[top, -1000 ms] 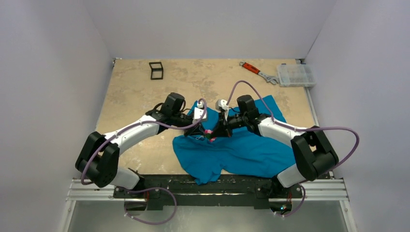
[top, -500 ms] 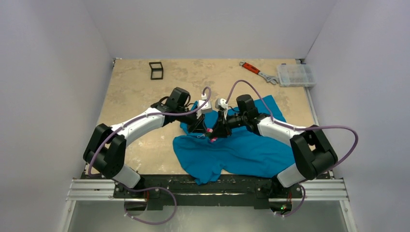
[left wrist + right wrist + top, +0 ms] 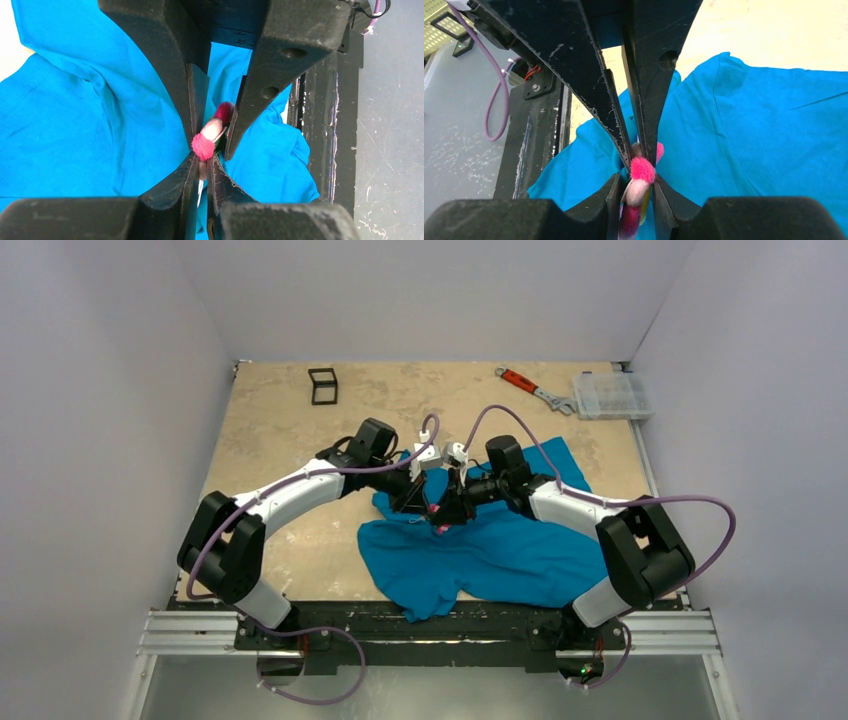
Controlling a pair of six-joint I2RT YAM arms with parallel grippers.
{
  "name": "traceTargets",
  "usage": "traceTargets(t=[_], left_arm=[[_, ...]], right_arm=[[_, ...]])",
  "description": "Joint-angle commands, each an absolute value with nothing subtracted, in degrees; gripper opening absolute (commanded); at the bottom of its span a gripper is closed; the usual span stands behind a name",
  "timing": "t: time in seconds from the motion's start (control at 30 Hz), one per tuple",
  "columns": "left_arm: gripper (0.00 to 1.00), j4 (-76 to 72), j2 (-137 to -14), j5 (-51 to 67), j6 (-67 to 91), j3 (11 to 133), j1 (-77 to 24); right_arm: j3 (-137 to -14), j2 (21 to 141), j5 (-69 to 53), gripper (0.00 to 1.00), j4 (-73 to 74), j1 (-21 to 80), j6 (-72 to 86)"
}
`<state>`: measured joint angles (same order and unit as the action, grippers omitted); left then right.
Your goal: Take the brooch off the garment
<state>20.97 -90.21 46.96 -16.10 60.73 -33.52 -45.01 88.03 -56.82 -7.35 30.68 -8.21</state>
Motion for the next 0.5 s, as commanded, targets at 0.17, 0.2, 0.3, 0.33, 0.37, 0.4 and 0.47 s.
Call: traceTargets(t=[0.17,0.2,0.3,0.33,0.37,0.4,0.47], left_arm=[[0.00,19.64,-89.08,46.79,-17.21,61.82,-33.84],[0.00,19.45,-88.92,46.82,-17.09,61.73,-33.83],[0.00,19.70,-88.54,46.68,-17.39,61.41,-33.76],[0.00,19.95,-88.44,46.67,-17.62,61.29,-33.71],[0.00,20.20,-88.23,46.55,-18.01,61.08,-33.70],[0.00,20.36,-88.05,46.44,-18.28,60.89,-33.67],[0.00,20.26,-87.86,46.56,-18.62,60.59,-33.65]], right_arm=[[-46.69,87.42,-58.65,0.15,-7.62,31.04,-8.01],[-46.77,87.45,-58.70,0.13,-7.47,31.09,-8.04],[-46.90,87.17,-58.92,0.21,-6.31,31.09,-8.75],[-47.01,87.04,-58.85,0.27,-5.60,31.03,-9.05],[-47.10,87.02,-58.74,0.29,-4.83,30.94,-9.43],[-47.28,87.01,-58.64,0.29,-3.88,30.86,-10.02],[-47.34,87.09,-58.48,0.22,-3.17,30.63,-10.68]])
